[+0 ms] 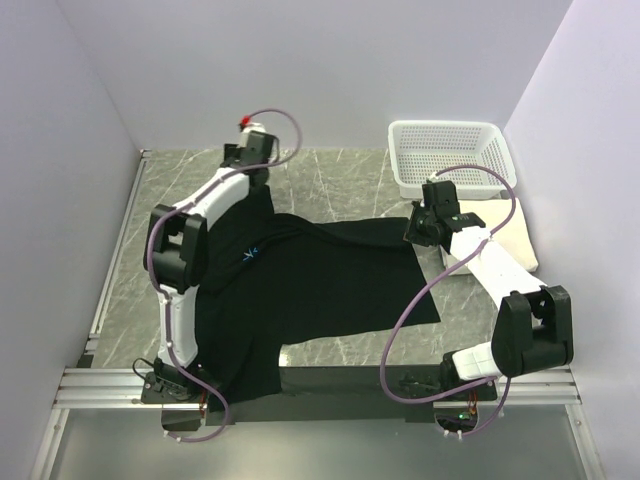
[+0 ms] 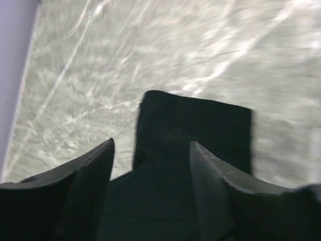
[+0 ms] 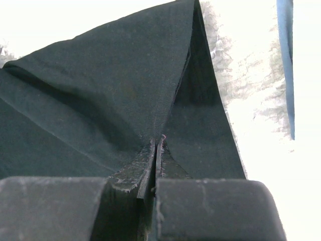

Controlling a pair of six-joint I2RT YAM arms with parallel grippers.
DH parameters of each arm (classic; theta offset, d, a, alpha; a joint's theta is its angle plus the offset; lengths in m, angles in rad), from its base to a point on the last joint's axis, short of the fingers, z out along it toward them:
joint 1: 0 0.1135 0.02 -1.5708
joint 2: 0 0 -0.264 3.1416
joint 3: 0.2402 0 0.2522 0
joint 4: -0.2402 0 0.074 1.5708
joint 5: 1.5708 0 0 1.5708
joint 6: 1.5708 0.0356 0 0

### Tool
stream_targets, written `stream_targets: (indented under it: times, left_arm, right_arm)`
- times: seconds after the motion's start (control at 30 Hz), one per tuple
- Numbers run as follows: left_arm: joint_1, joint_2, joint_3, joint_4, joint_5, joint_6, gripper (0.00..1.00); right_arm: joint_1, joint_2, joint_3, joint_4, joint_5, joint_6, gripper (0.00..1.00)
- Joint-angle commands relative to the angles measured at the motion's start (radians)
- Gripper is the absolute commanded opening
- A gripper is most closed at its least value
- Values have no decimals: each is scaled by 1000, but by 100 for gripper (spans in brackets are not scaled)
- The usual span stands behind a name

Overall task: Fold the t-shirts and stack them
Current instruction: Flatten the tshirt out

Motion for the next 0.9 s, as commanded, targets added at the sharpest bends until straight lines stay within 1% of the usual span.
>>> stream_targets:
  times: [0.0, 0.03, 0.07, 0.1, 0.13, 0.17, 0.23, 0.27, 0.3, 0.37, 0.47, 0.53, 0.63, 0.67, 0.7, 0.83, 0.87]
  left_arm:
    - [-18, -81, -9, -39, -124, 16, 70]
    - [-18, -107, -41, -7, -97, 12, 71]
    - [-15, -138, -78, 65, -23, 2, 70]
    - [-7, -188, -146, 105, 11, -10, 70]
    - [7, -202, -165, 119, 45, -34, 70]
    - [48, -210, -173, 90, 89, -110, 74]
    - [103, -208, -167, 61, 230, -197, 75]
    - [158, -210, -175, 58, 278, -259, 74]
    - [182, -218, -205, 82, 359, -284, 73]
    - [229, -225, -241, 128, 419, -327, 69]
    - [272, -207, -268, 185, 544, -379, 71]
    - [289, -175, -265, 202, 582, -422, 71]
    - [314, -140, -273, 243, 584, -462, 64]
    - [318, -132, -274, 252, 582, -465, 58]
    - [318, -112, -267, 258, 578, -462, 55]
    - [318, -48, -213, 234, 543, -430, 52]
    - [318, -37, -201, 219, 515, -427, 51]
  right_arm:
    - [3, -30, 6, 21, 15, -15, 0]
    - [3, -31, 4, 21, 15, -16, 0]
    - [3, -33, 4, 22, 15, -18, 0]
    - [3, -34, 3, 22, 15, -18, 0]
    - [5, -34, 3, 24, 15, -19, 0]
    - [5, -33, -2, 22, 15, -18, 0]
    - [3, -33, -5, 22, 15, -18, 0]
    - [5, -36, -6, 24, 13, -16, 0]
    - [3, -39, -11, 28, 12, -18, 0]
    - [3, -40, -14, 30, 13, -19, 0]
    - [3, -34, -11, 30, 9, -19, 0]
    - [3, -34, -11, 30, 4, -19, 0]
    - [5, -39, -16, 33, 1, -21, 0]
    - [5, -39, -16, 35, 1, -21, 0]
    - [5, -42, -22, 36, 1, -21, 0]
    - [3, -43, -25, 35, 1, -22, 0]
    - [3, -45, -26, 33, 2, -22, 0]
